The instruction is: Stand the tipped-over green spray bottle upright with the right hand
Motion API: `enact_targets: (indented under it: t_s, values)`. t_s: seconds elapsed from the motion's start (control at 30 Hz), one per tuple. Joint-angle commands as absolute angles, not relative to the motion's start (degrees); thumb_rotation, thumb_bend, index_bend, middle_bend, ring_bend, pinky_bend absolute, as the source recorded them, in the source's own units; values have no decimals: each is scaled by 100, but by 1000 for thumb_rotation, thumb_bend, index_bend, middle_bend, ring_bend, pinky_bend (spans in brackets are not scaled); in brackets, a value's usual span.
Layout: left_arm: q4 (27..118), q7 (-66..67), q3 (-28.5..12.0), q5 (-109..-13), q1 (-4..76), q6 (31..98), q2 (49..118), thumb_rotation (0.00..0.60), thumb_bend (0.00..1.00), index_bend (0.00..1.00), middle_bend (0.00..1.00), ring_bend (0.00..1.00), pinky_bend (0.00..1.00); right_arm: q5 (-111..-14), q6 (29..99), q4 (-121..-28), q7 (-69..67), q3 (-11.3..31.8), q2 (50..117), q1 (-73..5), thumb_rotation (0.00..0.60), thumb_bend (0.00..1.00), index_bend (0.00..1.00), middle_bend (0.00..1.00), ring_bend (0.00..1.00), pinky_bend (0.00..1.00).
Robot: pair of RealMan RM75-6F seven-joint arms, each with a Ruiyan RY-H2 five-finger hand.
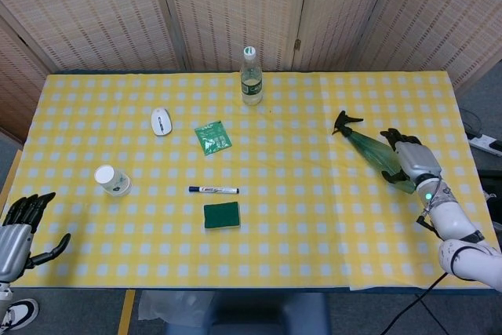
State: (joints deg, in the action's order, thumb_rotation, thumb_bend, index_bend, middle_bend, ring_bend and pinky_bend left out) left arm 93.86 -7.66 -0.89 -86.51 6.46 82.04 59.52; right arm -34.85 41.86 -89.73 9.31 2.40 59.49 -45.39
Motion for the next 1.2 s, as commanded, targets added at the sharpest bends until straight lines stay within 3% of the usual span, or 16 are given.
enact_targets:
  t_s: [0.03, 0.13, 0.37, 0.67, 0.83, 1.2]
  values:
    - [9300, -1256, -124, -8750, 567, 8421, 5788, 170, 354, 0, 154, 92, 0, -1474, 4989, -8813, 2455, 151, 6626, -5284, 600, 400, 0, 31, 94, 38]
    - [9201, -1587, -130, -8823, 503, 8581, 5715, 173, 355, 0, 154, 92, 0, -623, 5153, -8505, 3054, 195, 6960, -5622, 600, 399, 0, 57, 98, 58]
    - [9147, -1929, -177, -8623, 425, 8582, 5599, 170, 361, 0, 154, 93, 0, 188, 5235, -7731, 3733, 413, 7638, -5862, 600, 396, 0, 126, 119, 95]
    - [9110, -1951, -196, -8612, 441, 8534, 5609, 172, 361, 0, 154, 94, 0, 792, 4599, -6360, 4443, 638, 8323, -5970, 600, 396, 4, 165, 152, 95]
    - [9022, -2131, -256, -8488, 457, 8466, 5625, 178, 361, 0, 154, 98, 0, 1152, 4003, -5769, 4836, 701, 8527, -5965, 600, 395, 95, 187, 174, 95]
    - [8921, -2486, -356, -8017, 502, 8026, 5527, 178, 361, 0, 154, 84, 0, 1678, 3429, -4531, 5578, 871, 9221, -6154, 600, 396, 154, 229, 220, 96]
